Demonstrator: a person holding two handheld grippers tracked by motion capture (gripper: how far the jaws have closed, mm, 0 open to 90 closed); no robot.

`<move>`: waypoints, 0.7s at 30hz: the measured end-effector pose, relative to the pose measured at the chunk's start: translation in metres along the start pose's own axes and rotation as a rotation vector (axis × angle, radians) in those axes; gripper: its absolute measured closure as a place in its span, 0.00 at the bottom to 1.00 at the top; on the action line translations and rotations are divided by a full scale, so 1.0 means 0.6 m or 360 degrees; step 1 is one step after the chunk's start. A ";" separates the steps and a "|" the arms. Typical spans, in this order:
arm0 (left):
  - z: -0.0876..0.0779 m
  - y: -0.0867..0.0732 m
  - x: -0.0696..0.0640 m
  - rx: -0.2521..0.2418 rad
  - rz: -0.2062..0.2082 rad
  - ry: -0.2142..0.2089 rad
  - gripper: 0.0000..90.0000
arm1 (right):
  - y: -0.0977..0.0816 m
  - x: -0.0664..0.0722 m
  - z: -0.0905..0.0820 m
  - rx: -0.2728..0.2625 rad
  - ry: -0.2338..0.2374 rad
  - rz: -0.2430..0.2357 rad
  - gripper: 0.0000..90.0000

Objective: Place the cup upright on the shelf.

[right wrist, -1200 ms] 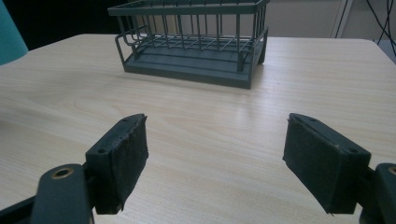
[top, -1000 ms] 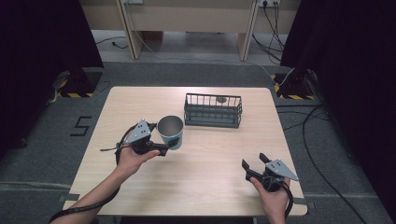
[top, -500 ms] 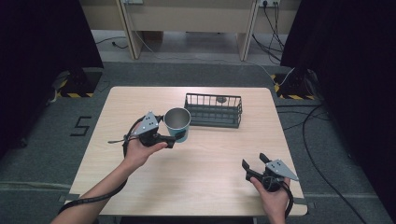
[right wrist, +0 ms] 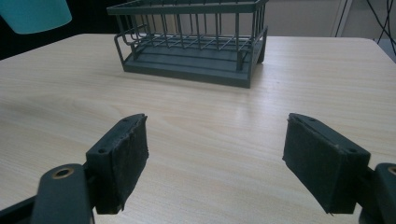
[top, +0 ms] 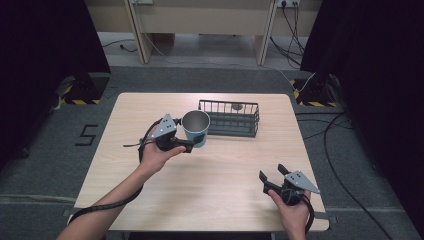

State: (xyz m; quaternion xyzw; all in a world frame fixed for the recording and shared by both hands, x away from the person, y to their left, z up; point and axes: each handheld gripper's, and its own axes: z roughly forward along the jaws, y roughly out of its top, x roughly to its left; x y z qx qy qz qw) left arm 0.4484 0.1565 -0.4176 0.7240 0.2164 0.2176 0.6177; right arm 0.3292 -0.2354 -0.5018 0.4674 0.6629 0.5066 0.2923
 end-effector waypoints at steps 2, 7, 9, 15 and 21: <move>0.004 0.003 0.002 -0.0001 -0.0001 0.0003 0.17 | 0.000 0.000 0.000 0.0001 0.0000 0.0001 0.25; 0.014 0.008 0.009 -0.0003 -0.0012 0.0014 0.17 | -0.001 0.001 0.001 0.0002 0.0003 -0.0001 0.25; 0.018 0.009 0.012 -0.0004 -0.0016 0.0016 0.17 | -0.001 0.001 0.001 0.0002 0.0003 0.0000 0.25; 0.030 0.011 0.017 -0.0006 -0.0022 0.0021 0.17 | 0.000 0.000 0.001 0.0000 0.0002 0.0000 0.25; 0.041 0.017 0.020 -0.0007 -0.0021 0.0027 0.17 | -0.001 0.000 0.001 0.0002 0.0002 0.0004 0.25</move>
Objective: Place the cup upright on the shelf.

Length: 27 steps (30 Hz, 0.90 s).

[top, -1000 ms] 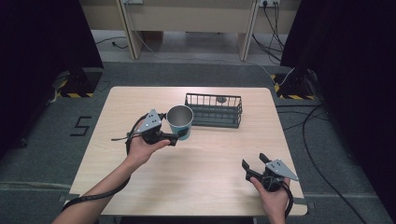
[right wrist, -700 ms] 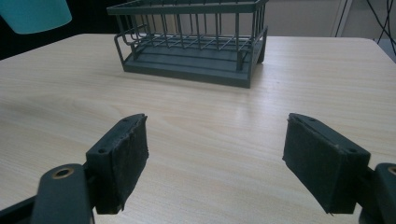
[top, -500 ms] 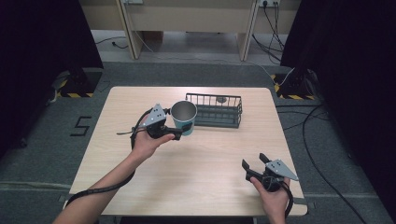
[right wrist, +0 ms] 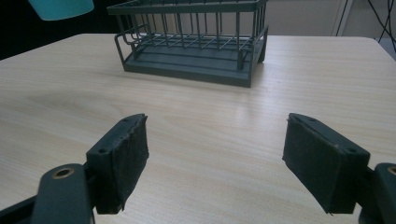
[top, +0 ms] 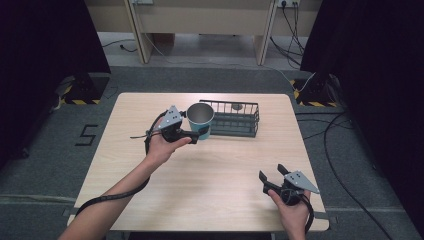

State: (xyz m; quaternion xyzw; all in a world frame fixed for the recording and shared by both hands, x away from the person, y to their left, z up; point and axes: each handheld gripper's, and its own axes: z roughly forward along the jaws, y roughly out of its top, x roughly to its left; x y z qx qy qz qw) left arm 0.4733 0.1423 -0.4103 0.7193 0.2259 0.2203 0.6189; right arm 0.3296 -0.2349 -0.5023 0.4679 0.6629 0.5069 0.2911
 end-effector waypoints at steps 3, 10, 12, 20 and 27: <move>0.006 0.003 0.001 0.0002 0.0001 0.0000 0.17 | 0.000 0.000 0.000 0.0001 0.0002 0.0005 0.25; 0.019 0.012 0.004 -0.0010 0.0002 -0.0001 0.17 | 0.000 0.000 0.000 0.0000 0.0002 0.0007 0.25; 0.023 0.015 0.004 -0.0011 0.0006 -0.0002 0.17 | 0.000 0.000 0.000 -0.0001 0.0003 0.0007 0.26; 0.042 0.025 0.008 -0.0005 0.0015 0.0007 0.17 | 0.000 -0.001 0.001 -0.0006 0.0002 0.0006 0.26; 0.060 0.029 0.010 -0.0006 0.0011 0.0010 0.17 | 0.001 0.001 0.003 -0.0008 0.0011 0.0012 0.26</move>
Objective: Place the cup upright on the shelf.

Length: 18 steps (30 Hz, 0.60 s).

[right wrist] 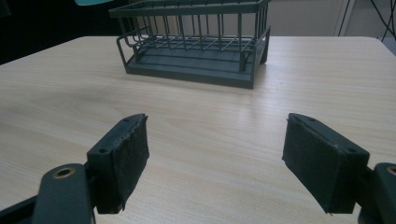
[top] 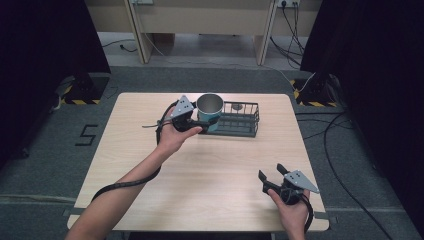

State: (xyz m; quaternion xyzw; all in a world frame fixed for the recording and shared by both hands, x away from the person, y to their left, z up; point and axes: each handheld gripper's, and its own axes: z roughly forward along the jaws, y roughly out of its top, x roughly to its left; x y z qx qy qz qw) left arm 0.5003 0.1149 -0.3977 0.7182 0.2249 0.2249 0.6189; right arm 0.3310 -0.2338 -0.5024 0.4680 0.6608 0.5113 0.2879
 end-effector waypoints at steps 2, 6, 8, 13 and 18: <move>0.005 0.001 0.001 -0.0001 -0.0003 0.0004 0.17 | 0.000 0.000 0.001 -0.0001 0.0002 -0.0002 0.26; 0.014 0.003 0.002 0.0001 -0.0005 0.0008 0.17 | 0.000 -0.001 0.000 -0.0002 0.0001 0.0002 0.26; 0.018 0.005 0.003 0.0002 -0.0003 0.0011 0.17 | 0.000 -0.002 0.000 -0.0003 -0.0002 0.0001 0.26; 0.028 0.009 0.004 0.0003 -0.0006 0.0021 0.17 | 0.000 -0.002 0.000 -0.0004 -0.0003 0.0003 0.26; 0.039 0.011 0.006 0.0010 -0.0004 0.0027 0.17 | -0.001 -0.002 0.001 -0.0003 0.0001 0.0010 0.26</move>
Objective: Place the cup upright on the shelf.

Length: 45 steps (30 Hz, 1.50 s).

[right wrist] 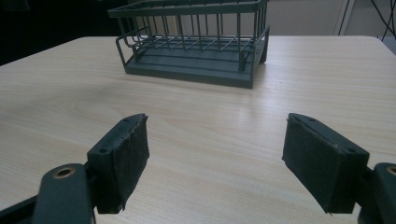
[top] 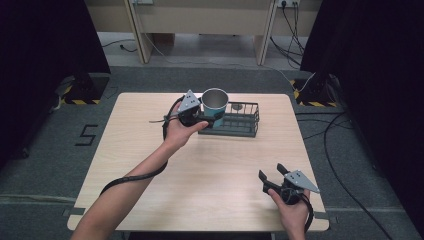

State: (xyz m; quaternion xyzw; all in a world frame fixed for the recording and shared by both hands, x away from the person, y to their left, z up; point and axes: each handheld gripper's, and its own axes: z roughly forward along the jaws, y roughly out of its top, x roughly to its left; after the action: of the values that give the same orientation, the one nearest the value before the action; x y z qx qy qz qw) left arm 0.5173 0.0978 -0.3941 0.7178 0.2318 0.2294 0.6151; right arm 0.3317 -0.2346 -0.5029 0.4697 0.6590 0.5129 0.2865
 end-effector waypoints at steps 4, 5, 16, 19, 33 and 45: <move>0.007 0.002 0.000 0.0002 0.0002 0.0005 0.17 | -0.001 0.000 0.001 0.0000 0.0003 -0.0002 0.26; 0.009 0.002 0.000 0.0000 0.0000 0.0009 0.17 | -0.001 0.000 0.000 0.0000 0.0002 -0.0001 0.26; 0.029 0.008 0.006 0.0014 -0.0008 0.0027 0.17 | -0.001 0.000 0.001 0.0001 0.0004 0.0002 0.26; 0.035 0.011 0.008 0.0017 -0.0012 0.0034 0.17 | -0.001 0.000 0.001 0.0001 0.0006 0.0001 0.26; 0.065 0.007 0.019 0.0045 -0.0045 0.0074 0.17 | -0.003 0.000 0.001 0.0008 0.0009 0.0005 0.26; 0.089 0.004 0.031 0.0088 -0.0059 0.0116 0.17 | -0.004 -0.001 0.000 0.0010 0.0010 0.0001 0.26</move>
State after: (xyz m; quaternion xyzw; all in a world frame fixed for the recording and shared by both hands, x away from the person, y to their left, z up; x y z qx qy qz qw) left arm 0.5645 0.0676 -0.3981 0.7212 0.2736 0.2377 0.5904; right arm 0.3312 -0.2353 -0.5053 0.4693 0.6614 0.5122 0.2829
